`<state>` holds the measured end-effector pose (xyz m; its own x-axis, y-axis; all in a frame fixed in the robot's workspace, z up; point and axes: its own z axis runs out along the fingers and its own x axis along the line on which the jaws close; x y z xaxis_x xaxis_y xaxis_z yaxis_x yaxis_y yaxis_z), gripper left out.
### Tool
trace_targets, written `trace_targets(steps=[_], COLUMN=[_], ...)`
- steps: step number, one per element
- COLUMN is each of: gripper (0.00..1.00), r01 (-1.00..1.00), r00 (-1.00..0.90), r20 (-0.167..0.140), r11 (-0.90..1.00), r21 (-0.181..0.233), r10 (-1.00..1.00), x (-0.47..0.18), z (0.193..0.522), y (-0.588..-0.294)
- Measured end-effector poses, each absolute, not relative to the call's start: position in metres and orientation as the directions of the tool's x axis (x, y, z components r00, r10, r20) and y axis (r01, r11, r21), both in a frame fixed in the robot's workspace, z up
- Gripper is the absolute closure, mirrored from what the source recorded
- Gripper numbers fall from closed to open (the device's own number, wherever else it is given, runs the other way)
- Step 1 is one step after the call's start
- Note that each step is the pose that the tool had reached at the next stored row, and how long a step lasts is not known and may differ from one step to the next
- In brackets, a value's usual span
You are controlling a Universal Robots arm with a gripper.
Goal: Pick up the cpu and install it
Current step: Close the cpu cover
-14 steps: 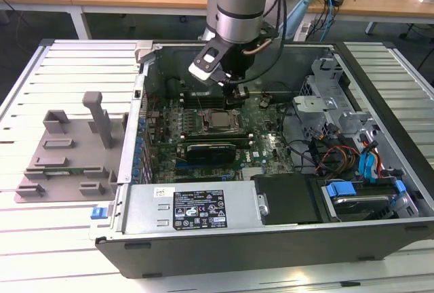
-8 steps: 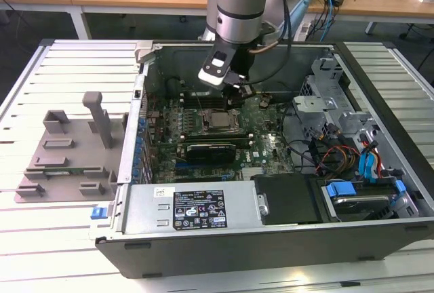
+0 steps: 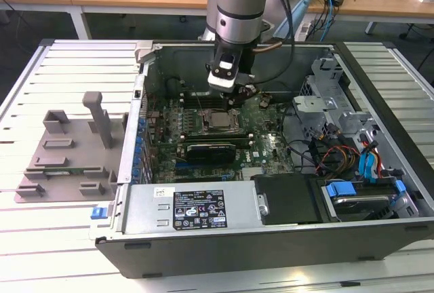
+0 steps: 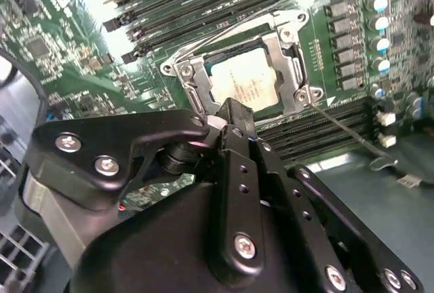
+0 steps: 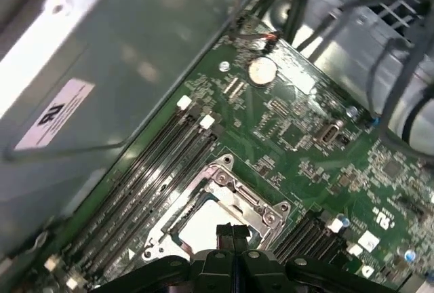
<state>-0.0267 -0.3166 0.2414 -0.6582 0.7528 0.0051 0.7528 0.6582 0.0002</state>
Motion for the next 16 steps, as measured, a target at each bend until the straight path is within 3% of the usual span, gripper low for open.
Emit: trace_targets(steps=[16], gripper=[0.89], r01=[0.316], r00=[-0.949], r20=[0.005], r11=[0.949], r21=[0.000], r10=[0.316], x=[-0.0266], z=[0.2388], y=[-0.3166])
